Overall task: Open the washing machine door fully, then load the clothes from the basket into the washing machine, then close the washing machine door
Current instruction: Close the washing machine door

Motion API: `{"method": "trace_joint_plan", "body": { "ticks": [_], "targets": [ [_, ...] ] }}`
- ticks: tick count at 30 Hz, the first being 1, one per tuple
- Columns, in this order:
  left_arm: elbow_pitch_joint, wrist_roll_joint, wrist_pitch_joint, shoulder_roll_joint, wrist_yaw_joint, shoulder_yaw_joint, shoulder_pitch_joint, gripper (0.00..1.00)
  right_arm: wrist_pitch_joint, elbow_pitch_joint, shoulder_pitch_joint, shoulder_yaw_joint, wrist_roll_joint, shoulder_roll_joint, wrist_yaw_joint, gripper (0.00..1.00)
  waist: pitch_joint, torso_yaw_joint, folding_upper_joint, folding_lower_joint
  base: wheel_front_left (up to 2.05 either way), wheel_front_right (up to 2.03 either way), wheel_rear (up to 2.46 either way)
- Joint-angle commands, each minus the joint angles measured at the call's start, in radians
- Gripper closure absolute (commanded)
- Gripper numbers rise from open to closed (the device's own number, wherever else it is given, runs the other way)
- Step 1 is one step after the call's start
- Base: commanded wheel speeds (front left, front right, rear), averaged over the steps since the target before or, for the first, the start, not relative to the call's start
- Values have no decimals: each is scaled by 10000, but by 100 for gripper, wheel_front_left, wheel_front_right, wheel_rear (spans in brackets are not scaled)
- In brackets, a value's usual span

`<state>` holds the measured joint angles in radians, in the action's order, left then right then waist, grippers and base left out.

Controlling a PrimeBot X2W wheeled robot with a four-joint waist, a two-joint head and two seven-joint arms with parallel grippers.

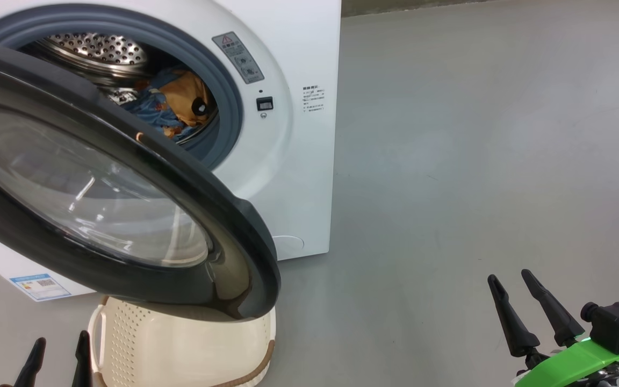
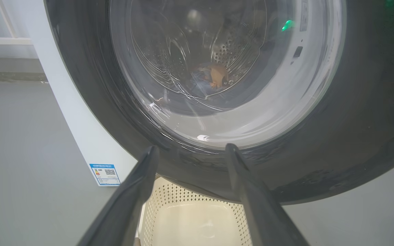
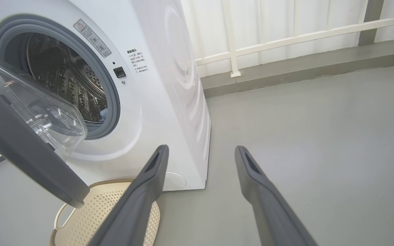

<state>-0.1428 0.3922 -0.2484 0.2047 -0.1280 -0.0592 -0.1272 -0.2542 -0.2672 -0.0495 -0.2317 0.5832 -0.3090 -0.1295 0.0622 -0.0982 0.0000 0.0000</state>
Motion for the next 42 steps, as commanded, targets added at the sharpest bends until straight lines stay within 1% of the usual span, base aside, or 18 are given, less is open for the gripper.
{"method": "trace_joint_plan", "body": {
  "ticks": [1, 16, 17, 18, 19, 20, 21, 26, 33, 42],
  "targets": [
    [212, -65, -133, 164, -27, -414, 193, 0, -76, 254, -41, -129, 23, -137, -12, 0, 3, 4, 0, 0, 0, 0, 0],
    [231, -11, -133, 152, -27, -329, 185, 0, -76, 254, -13, -96, -18, -63, -12, 0, -37, 134, 0, 0, 0, 0, 0],
    [238, -9, -133, 142, -27, -324, 187, 0, -76, 252, -16, -105, -14, -52, -12, 6, -41, 155, 0, 0, 0, 0, 0],
    [247, 0, -133, 124, -27, -324, 186, 0, -76, 242, -23, -115, -15, -38, -12, 46, -49, 176, 0, 0, 0, 0, 0],
    [260, 13, -133, 100, -27, -327, 184, 0, -76, 228, -35, -126, -15, -20, -12, 64, -59, 200, 0, 0, 0, 0, 0],
    [271, 19, -133, 79, -27, -319, 177, 0, -76, 219, -51, -144, -11, -3, -12, 83, -73, 226, 0, 0, 0, 0, 0],
    [278, 23, -133, 58, -27, -306, 166, 0, -76, 209, -66, -162, -9, 13, -12, 100, -93, 254, 0, 0, 0, 0, 0],
    [284, 41, -133, -76, -27, -236, 141, 0, -76, 167, -172, -312, 3, 96, -12, 100, -205, 488, 0, 0, 0, 0, 0],
    [352, 52, -133, -284, -27, -120, 156, 0, -76, 3, -529, -517, 69, 370, -12, 100, -328, 1021, 0, 0, 0, 0, 0],
    [545, 97, -133, -479, -27, -14, 189, 0, -76, -513, -2039, -1000, 144, 875, -12, 100, -356, 1610, 0, 0, 0, 0, 0]
  ]
}}
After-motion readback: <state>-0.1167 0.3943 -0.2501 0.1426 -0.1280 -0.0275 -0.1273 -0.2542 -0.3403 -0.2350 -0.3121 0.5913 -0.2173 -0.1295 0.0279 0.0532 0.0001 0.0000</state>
